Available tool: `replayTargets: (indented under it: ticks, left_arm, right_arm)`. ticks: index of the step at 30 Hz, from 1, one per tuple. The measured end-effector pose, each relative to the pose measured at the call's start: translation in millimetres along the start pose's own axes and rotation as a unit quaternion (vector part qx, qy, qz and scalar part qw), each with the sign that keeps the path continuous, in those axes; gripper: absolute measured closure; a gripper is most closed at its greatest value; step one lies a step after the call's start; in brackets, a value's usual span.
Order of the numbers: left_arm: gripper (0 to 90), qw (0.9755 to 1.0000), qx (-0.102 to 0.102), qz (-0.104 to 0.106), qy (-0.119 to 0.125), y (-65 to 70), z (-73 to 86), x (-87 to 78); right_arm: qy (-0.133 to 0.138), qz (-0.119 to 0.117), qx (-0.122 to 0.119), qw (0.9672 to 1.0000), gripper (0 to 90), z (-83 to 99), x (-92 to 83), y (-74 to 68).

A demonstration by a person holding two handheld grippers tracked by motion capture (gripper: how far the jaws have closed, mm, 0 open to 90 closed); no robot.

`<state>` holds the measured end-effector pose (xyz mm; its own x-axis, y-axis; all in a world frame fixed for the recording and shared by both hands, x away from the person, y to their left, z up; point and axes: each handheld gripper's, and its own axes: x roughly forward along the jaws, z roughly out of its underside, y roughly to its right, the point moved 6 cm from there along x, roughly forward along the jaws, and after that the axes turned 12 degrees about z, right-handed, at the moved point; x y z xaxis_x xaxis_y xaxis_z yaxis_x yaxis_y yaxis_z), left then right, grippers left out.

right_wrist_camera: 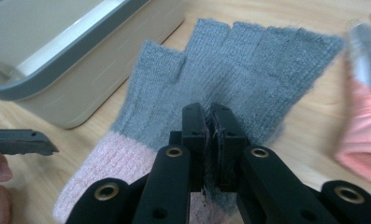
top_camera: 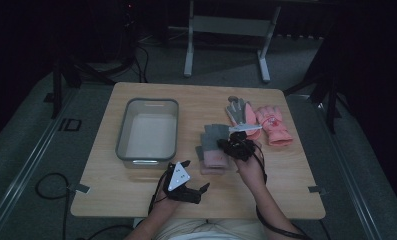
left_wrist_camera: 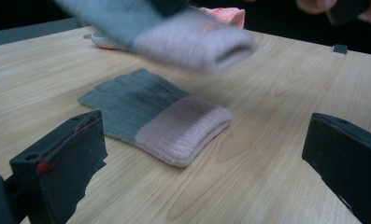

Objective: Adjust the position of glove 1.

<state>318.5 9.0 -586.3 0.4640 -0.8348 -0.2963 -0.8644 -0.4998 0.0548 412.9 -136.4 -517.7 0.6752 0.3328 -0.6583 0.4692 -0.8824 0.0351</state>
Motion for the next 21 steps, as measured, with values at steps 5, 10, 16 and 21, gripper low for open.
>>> replayTargets:
  ticks: [5, 10, 16, 21]
  left_arm:
    - [0.0, 1.0000, 0.001, 0.000, 0.000, 0.1, 0.0, 0.0]
    - [0.0, 1.0000, 0.002, 0.000, -0.001, 0.2, 0.0, 0.0]
    - [0.0, 1.0000, 0.001, 0.000, -0.001, 0.2, 0.0, 0.0]
    - [0.0, 1.0000, 0.003, 0.001, -0.002, 0.3, 0.0, 0.3]
  right_arm:
    - [-0.013, -0.002, -0.001, 0.9999, 85.1, 7.7, 11.3, -8.1]
    - [-0.029, -0.003, 0.003, 0.9996, 85.1, 17.4, 21.7, -10.2]
    - [-0.043, 0.000, 0.002, 0.9991, 85.0, 24.6, 29.8, -8.0]
    - [-0.055, -0.004, 0.005, 0.9985, 84.8, 30.0, 37.9, -6.8]
